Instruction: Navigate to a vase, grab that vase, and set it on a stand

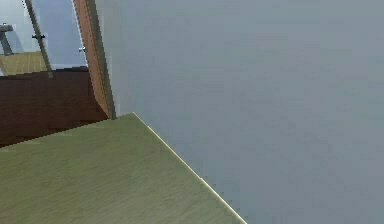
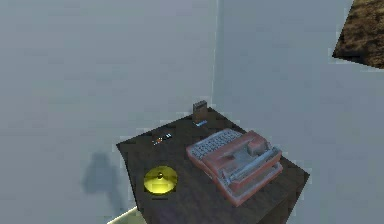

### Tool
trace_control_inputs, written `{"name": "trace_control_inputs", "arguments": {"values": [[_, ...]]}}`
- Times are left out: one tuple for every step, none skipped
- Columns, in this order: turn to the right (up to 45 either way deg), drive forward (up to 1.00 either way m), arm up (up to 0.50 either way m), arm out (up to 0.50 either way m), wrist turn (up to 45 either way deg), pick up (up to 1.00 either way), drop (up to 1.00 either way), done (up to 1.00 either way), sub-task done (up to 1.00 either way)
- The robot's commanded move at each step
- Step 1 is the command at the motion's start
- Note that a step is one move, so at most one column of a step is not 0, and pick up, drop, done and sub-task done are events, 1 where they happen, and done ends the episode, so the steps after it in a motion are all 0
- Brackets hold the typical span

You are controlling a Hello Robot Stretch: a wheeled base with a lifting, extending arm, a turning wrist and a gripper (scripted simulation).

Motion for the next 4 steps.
{"name": "trace_control_inputs", "arguments": {"values": [[0.0, 0.00, 0.50, 0.00, 0.0, 0.00, 0.00, 0.00, 0.00], [0.0, 0.00, 0.28, 0.00, 0.0, 0.00, 0.00, 0.00, 0.00], [0.0, 0.00, 0.00, 0.24, 0.0, 0.00, 0.00, 0.00, 0.00], [0.0, 0.00, 0.00, 0.00, 45.0, 0.00, 0.00, 0.00, 0.00]]}}
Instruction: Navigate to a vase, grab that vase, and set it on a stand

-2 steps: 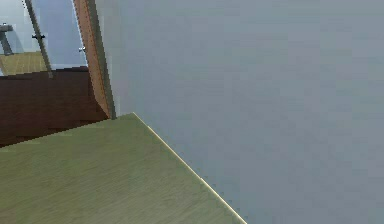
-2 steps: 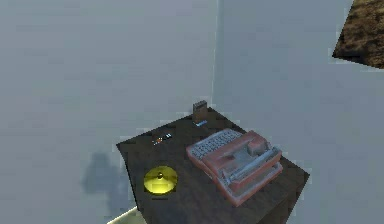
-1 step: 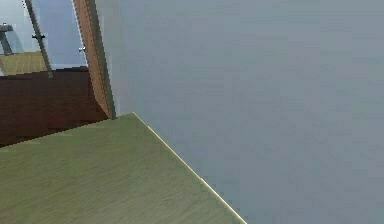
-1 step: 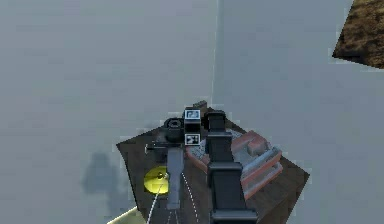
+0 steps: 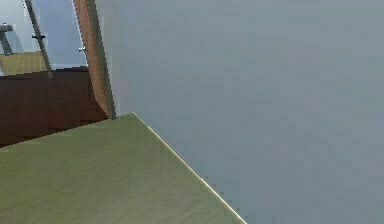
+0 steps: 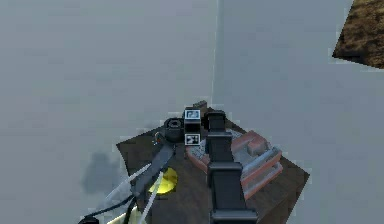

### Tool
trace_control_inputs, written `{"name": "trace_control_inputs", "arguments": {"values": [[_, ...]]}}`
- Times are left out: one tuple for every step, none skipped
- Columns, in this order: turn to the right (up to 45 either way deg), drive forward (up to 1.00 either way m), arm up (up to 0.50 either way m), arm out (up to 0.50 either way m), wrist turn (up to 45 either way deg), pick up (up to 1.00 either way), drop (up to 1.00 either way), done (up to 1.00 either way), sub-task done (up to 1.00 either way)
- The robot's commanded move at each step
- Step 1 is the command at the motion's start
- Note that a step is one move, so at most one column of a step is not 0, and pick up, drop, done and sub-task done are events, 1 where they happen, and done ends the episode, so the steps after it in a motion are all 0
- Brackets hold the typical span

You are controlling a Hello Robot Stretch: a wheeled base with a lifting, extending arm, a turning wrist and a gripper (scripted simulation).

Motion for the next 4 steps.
{"name": "trace_control_inputs", "arguments": {"values": [[0.0, 0.00, 0.00, 0.00, 45.0, 0.00, 0.00, 0.00, 0.00], [0.0, 0.00, 0.00, 0.00, 45.0, 0.00, 0.00, 0.00, 0.00], [0.0, 0.00, 0.00, 0.00, 18.0, 0.00, 0.00, 0.00, 0.00], [0.0, 0.00, -0.30, 0.00, 0.0, 0.00, 0.00, 0.00, 0.00]]}}
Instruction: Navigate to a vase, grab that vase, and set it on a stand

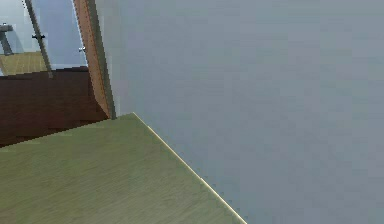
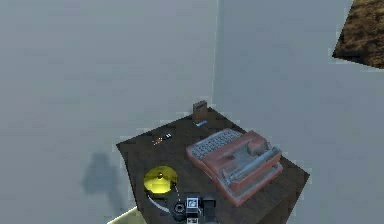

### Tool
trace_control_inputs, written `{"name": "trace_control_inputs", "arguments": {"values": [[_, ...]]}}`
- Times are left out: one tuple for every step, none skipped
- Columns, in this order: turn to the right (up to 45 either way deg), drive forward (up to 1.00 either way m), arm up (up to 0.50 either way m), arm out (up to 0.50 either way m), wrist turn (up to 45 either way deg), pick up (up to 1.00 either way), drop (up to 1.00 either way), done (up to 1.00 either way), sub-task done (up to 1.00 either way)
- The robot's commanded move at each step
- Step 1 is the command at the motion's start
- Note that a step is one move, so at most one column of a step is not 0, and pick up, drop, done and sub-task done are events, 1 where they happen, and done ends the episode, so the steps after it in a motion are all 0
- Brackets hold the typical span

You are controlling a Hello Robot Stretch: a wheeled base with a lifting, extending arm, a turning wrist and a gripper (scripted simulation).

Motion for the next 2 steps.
{"name": "trace_control_inputs", "arguments": {"values": [[0.0, 0.00, 0.00, 0.00, 0.0, 1.00, 0.00, 0.00, 0.00], [0.0, 0.00, 0.10, 0.00, 0.0, 0.00, 0.00, 0.00, 0.00]]}}
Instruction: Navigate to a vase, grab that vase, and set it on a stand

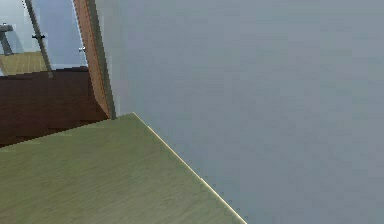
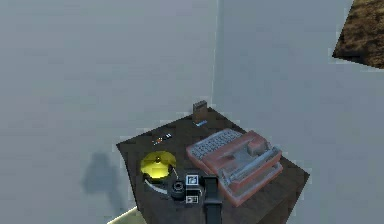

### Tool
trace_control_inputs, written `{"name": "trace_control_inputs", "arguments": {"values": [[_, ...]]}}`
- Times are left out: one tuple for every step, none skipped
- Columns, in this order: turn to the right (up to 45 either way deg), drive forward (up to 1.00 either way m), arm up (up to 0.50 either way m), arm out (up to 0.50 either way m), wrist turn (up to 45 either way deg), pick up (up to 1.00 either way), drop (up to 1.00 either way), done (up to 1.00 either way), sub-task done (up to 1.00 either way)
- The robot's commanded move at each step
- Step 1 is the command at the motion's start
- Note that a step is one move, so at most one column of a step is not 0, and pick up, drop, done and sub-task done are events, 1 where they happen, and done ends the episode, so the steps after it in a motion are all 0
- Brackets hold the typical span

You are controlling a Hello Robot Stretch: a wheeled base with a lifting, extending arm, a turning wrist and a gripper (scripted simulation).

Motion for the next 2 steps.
{"name": "trace_control_inputs", "arguments": {"values": [[0.0, 0.00, 0.30, 0.00, 0.0, 0.00, 0.00, 0.00, 0.00], [0.0, 0.00, 0.00, 0.00, -45.0, 0.00, 0.00, 0.00, 0.00]]}}
